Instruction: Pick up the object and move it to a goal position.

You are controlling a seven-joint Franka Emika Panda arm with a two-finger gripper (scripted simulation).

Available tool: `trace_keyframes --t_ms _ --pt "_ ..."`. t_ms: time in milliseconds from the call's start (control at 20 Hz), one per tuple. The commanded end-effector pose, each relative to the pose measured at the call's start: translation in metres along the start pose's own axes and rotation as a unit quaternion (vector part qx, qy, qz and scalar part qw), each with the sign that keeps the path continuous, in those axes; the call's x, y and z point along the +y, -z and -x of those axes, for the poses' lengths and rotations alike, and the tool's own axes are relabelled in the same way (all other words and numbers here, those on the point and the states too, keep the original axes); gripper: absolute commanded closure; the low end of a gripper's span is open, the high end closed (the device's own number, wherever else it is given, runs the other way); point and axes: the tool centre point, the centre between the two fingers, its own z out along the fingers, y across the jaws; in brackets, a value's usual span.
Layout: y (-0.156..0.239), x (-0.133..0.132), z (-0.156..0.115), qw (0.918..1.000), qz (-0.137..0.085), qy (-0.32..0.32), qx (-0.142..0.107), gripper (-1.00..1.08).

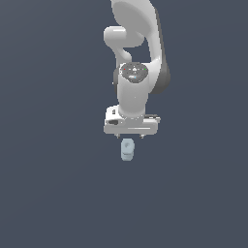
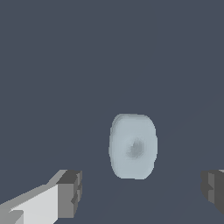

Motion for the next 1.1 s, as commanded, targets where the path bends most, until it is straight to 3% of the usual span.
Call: trace_keyframes --t_ms 0,1050 --pt "-0.016 0.003 -0.001 1.0000 0.000 -0.008 -0.003 -0.92" --pt "-0.085 0.008 0.001 0.9996 0.000 -0.025 -0.008 -0.92"
